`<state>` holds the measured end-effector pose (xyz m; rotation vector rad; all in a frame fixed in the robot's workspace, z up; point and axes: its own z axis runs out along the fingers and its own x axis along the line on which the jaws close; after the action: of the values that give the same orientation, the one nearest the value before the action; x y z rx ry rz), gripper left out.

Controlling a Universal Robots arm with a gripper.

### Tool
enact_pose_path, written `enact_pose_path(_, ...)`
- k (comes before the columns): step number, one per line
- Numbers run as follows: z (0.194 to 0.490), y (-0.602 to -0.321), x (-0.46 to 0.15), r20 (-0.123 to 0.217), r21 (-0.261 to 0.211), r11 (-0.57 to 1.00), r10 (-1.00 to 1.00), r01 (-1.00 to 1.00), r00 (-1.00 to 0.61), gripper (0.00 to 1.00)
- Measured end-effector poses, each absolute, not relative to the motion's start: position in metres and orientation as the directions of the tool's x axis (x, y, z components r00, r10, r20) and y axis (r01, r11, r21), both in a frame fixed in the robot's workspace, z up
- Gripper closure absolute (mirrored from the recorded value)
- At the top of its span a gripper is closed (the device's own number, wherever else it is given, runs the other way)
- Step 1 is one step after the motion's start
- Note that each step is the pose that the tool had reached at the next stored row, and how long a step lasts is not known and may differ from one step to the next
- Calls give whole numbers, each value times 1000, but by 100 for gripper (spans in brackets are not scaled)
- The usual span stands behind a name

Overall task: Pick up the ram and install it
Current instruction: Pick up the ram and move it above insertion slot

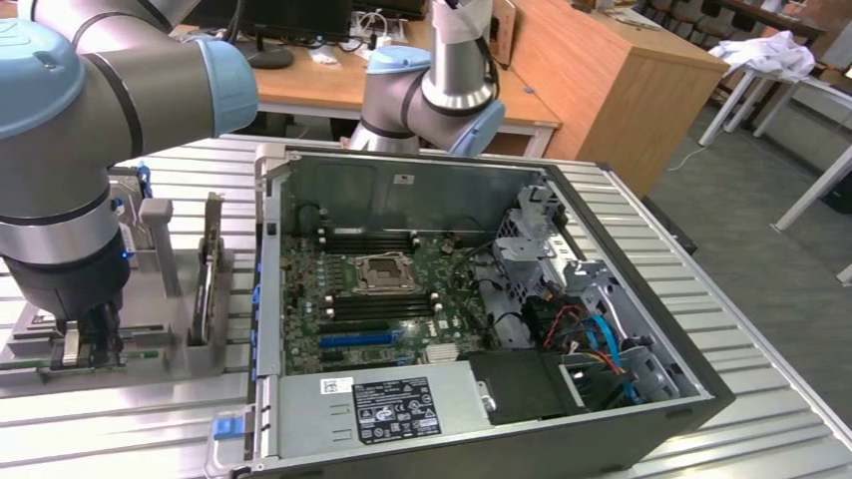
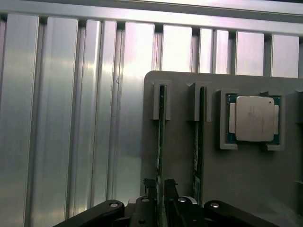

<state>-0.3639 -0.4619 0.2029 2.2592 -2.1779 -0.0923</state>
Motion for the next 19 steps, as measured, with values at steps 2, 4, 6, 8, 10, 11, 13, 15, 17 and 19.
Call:
enact_pose_path(2, 203, -462, -364, -41, 42, -38, -999, -998, 36, 78)
enact_pose_path(4, 203, -462, -364, -41, 42, -38, -999, -998, 36, 78)
enact_pose_path(6, 203, -462, -364, -41, 42, -38, -999, -998, 36, 78)
enact_pose_path(8, 203, -462, -364, -41, 42, -38, -999, -998, 36, 78)
enact_pose_path(10, 203, -462, -364, -41, 42, -38, -999, -998, 36, 78)
enact_pose_path(11, 203, -462, -364, -41, 42, -38, -999, -998, 36, 78)
enact_pose_path(13, 203, -462, -364, -41, 42, -38, -999, -998, 36, 78)
enact_pose_path(15, 203, -462, -364, -41, 42, -38, -999, -998, 36, 78)
enact_pose_path(17, 203, -462, -364, -41, 42, -38, -999, -998, 36, 78)
enact_pose_path(19, 203, -462, -364, -41, 42, -38, -999, -998, 36, 78)
